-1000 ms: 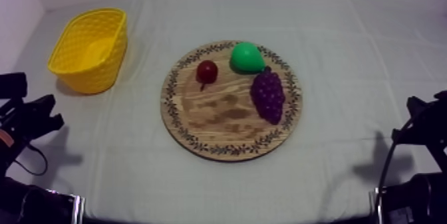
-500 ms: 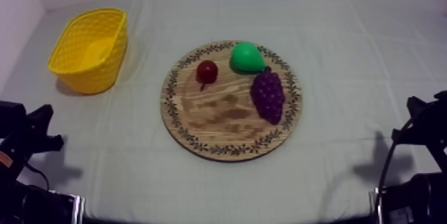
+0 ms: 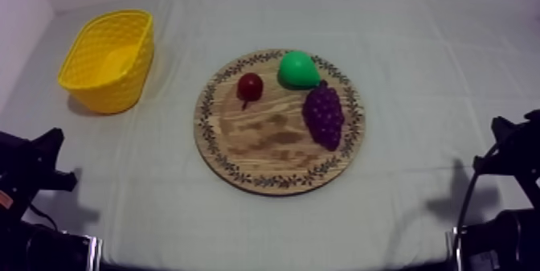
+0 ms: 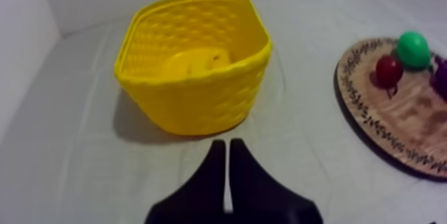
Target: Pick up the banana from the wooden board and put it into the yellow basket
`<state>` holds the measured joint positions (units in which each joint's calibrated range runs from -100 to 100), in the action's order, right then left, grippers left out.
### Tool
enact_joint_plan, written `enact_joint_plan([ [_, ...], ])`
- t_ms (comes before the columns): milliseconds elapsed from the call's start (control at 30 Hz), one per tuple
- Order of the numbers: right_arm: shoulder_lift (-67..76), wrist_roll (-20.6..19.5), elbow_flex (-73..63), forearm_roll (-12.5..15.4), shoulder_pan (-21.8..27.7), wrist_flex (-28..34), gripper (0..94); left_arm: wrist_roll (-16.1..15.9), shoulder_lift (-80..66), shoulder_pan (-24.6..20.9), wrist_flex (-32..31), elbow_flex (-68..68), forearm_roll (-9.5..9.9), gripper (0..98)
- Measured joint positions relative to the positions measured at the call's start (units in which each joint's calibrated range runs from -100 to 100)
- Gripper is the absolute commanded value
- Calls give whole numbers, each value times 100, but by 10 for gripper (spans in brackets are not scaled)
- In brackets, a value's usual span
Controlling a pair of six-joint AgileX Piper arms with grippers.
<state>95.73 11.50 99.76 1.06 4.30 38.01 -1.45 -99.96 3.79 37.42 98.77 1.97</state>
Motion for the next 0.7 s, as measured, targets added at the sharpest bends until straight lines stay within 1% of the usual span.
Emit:
enact_joint_plan([
  [67,0,0,0,0,0,0,3,266,-4,5,-256,56,0,1],
  [133,0,0,0,0,0,0,3,609,-4,9,-441,78,5,1],
  [233,0,0,0,0,0,0,3,1092,-4,9,-494,93,5,1],
  [333,0,0,0,0,0,0,3,1423,-4,9,-515,93,6,1],
  [400,0,0,0,0,0,0,3,1568,-4,9,-524,99,6,1],
  [533,0,0,0,0,0,0,3,1634,-4,9,-528,99,6,1],
  [600,0,0,0,0,0,0,3,1567,-4,9,-528,99,11,1],
  [700,0,0,0,0,0,0,3,1346,-4,9,-528,99,11,1],
])
